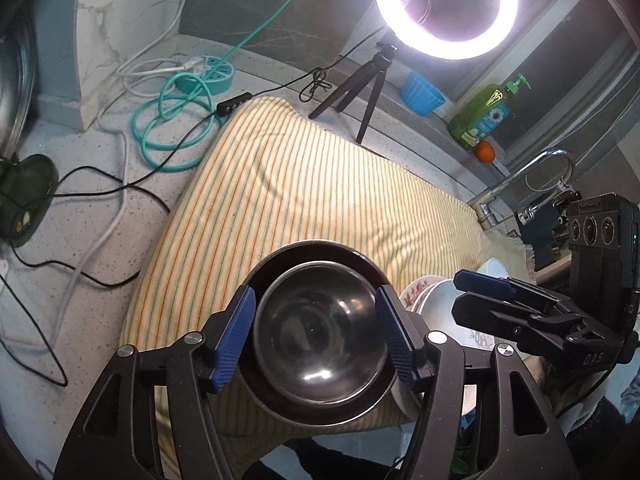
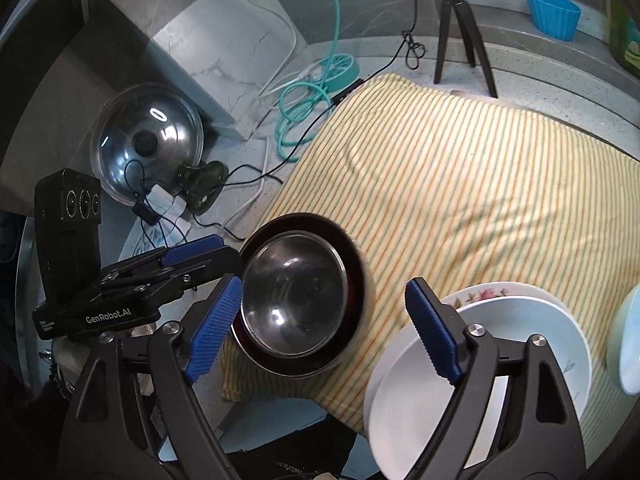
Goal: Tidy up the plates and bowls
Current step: 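Lower the red-bottomed bowl into the plain steel bowl and open both grippers, then move both grippers over the plate stack to the white ceramic bowl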
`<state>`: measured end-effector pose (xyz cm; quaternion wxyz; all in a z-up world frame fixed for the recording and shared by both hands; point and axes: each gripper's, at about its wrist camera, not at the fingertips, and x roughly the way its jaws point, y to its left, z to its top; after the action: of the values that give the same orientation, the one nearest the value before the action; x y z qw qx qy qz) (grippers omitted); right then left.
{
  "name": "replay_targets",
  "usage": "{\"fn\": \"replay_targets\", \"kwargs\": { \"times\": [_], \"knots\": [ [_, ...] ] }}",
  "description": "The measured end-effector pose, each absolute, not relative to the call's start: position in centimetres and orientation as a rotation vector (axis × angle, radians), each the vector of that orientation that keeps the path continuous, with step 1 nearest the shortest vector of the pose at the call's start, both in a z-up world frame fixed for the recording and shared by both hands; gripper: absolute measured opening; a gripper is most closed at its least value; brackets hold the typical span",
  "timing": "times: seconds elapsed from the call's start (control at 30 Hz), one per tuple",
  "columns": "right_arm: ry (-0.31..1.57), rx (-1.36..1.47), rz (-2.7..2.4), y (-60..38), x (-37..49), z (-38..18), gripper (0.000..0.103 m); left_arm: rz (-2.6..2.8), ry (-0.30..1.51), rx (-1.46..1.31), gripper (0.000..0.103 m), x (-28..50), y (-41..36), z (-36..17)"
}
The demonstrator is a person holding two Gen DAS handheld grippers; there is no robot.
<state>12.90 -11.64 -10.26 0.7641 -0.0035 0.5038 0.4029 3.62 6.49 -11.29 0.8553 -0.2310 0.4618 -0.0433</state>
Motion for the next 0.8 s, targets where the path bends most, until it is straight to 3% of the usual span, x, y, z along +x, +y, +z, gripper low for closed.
{"fn": "replay_targets", "kwargs": {
  "times": [0.8],
  "knots": [
    [0.963, 0.178, 0.502, -30.2, 17.4, -7.8, 0.086, -0.269, 0.929, -0.463, 0.062, 9.0, -3.7, -9.4]
  ]
}}
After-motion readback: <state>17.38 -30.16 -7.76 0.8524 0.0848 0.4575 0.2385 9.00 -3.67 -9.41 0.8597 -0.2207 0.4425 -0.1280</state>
